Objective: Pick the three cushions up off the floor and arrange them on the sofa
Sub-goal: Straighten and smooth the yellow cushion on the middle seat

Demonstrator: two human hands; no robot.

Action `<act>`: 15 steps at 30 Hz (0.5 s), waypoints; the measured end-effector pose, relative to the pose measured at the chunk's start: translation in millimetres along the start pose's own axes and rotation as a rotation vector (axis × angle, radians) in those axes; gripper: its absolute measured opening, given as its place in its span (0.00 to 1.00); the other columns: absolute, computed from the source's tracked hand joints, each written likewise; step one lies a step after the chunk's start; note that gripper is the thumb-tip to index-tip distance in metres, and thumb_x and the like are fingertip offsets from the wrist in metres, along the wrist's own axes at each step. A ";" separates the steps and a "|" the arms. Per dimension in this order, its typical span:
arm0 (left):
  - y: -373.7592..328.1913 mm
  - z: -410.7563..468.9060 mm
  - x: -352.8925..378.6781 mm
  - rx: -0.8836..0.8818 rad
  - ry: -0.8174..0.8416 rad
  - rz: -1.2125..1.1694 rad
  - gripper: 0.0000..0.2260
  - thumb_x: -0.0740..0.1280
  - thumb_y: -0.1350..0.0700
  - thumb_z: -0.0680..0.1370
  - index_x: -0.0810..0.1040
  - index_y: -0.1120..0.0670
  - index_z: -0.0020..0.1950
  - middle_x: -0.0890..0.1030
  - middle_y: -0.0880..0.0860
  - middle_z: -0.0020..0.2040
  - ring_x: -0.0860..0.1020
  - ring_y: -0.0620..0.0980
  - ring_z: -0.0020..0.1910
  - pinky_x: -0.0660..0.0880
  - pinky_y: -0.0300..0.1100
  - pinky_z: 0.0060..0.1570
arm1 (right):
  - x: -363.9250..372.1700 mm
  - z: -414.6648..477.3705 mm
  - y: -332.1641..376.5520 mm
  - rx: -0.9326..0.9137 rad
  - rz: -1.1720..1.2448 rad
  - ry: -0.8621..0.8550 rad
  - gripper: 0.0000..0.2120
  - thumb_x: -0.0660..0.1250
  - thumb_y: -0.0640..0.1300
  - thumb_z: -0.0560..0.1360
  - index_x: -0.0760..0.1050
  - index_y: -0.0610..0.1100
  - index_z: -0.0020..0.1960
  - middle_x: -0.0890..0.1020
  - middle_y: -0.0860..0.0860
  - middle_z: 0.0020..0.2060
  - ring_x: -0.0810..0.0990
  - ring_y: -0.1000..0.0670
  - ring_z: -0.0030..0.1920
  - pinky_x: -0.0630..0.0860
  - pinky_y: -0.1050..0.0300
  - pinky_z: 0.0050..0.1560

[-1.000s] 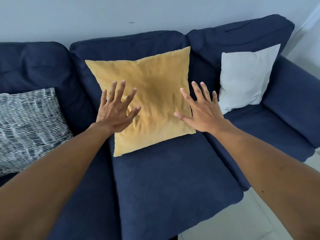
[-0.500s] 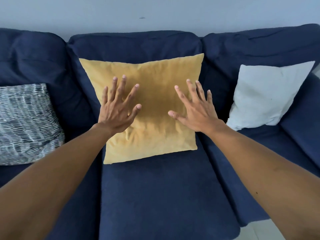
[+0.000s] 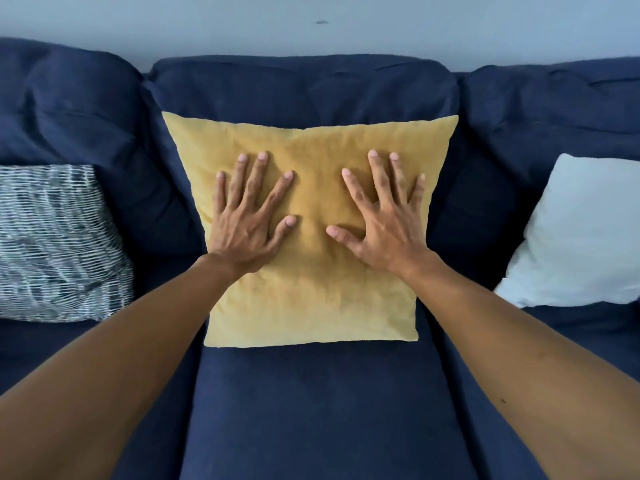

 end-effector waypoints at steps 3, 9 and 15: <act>9.9 9.2 11.7 -0.006 -0.018 0.046 0.30 0.48 0.35 0.83 0.56 0.45 0.83 0.51 0.56 0.84 0.48 0.59 0.83 0.44 0.63 0.78 | 15.8 14.5 -14.3 0.017 -0.001 -0.013 0.44 0.48 0.79 0.74 0.47 0.58 0.83 0.45 0.45 0.83 0.41 0.36 0.81 0.43 0.20 0.72; 25.8 20.2 25.6 -0.047 -0.050 0.072 0.32 0.47 0.33 0.82 0.53 0.45 0.84 0.52 0.57 0.84 0.49 0.58 0.83 0.45 0.65 0.77 | 28.0 32.5 -42.2 0.005 0.016 -0.026 0.44 0.49 0.79 0.74 0.46 0.59 0.83 0.45 0.46 0.83 0.40 0.35 0.81 0.45 0.19 0.71; 39.9 19.9 16.3 -0.133 -0.004 0.051 0.32 0.46 0.32 0.82 0.51 0.44 0.84 0.48 0.54 0.84 0.45 0.55 0.83 0.43 0.66 0.77 | 24.7 35.8 -65.2 0.020 0.011 -0.002 0.43 0.46 0.79 0.74 0.45 0.59 0.83 0.43 0.46 0.83 0.40 0.35 0.81 0.48 0.17 0.70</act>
Point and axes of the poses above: each hand's wrist, its own z-axis towards the middle knuckle, its own x-axis out of the palm, y = z × x, the point moved 3 cm from there along z, towards the middle knuckle
